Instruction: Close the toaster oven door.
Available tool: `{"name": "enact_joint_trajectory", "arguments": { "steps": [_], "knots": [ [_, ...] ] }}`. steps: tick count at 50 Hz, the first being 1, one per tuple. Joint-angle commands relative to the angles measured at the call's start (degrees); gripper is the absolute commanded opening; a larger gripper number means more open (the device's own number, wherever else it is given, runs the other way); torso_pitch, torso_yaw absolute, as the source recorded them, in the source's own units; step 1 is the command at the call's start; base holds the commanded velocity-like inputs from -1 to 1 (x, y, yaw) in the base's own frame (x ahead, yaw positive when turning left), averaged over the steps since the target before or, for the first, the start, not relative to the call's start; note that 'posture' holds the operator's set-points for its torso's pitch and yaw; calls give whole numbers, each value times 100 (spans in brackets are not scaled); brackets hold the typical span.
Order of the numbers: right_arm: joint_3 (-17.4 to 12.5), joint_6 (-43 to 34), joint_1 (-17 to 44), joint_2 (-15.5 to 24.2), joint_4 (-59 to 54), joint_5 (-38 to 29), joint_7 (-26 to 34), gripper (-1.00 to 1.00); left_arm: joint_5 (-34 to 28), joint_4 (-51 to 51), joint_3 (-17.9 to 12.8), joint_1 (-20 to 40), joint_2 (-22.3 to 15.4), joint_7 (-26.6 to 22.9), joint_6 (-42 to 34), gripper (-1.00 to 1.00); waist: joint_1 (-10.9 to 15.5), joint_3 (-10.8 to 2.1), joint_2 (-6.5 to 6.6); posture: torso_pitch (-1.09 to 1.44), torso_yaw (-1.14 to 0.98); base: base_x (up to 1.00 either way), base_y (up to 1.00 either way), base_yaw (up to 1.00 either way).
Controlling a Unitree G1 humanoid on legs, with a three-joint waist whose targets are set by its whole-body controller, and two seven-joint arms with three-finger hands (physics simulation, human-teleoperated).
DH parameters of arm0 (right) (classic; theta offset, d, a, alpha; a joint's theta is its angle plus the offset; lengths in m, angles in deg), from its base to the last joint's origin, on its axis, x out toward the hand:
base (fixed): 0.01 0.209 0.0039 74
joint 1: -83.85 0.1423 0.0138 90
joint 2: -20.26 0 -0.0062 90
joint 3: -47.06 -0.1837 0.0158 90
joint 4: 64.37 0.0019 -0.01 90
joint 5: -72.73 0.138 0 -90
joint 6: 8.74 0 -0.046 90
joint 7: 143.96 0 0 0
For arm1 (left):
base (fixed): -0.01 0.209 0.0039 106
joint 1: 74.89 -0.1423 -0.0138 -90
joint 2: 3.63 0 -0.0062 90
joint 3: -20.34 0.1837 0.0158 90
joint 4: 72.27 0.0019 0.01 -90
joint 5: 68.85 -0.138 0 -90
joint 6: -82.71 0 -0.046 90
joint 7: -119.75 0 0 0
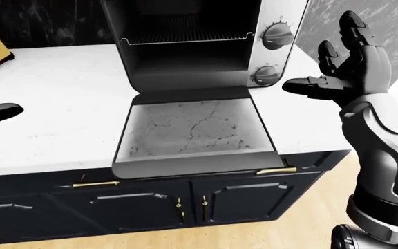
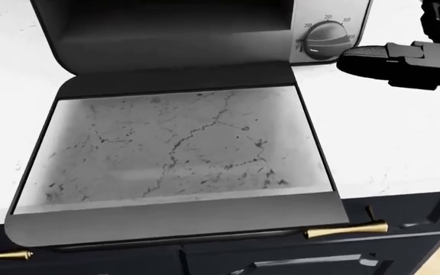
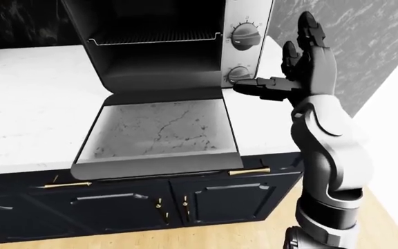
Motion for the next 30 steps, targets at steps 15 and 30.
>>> {"name": "enact_joint_trajectory", "arguments": {
  "steps": [15,30],
  "knots": [
    [-56,134,118,61,197,75,35,100,4,-190,-105,96,-146,13,179,100,4,-102,-102,0,0,14,0,0],
    [-45,24,137,58,284,136,35,100,21,-190,-136,93,-170,14,163,100,-24,-130,372,0,0,19,0,0]
  ]
}}
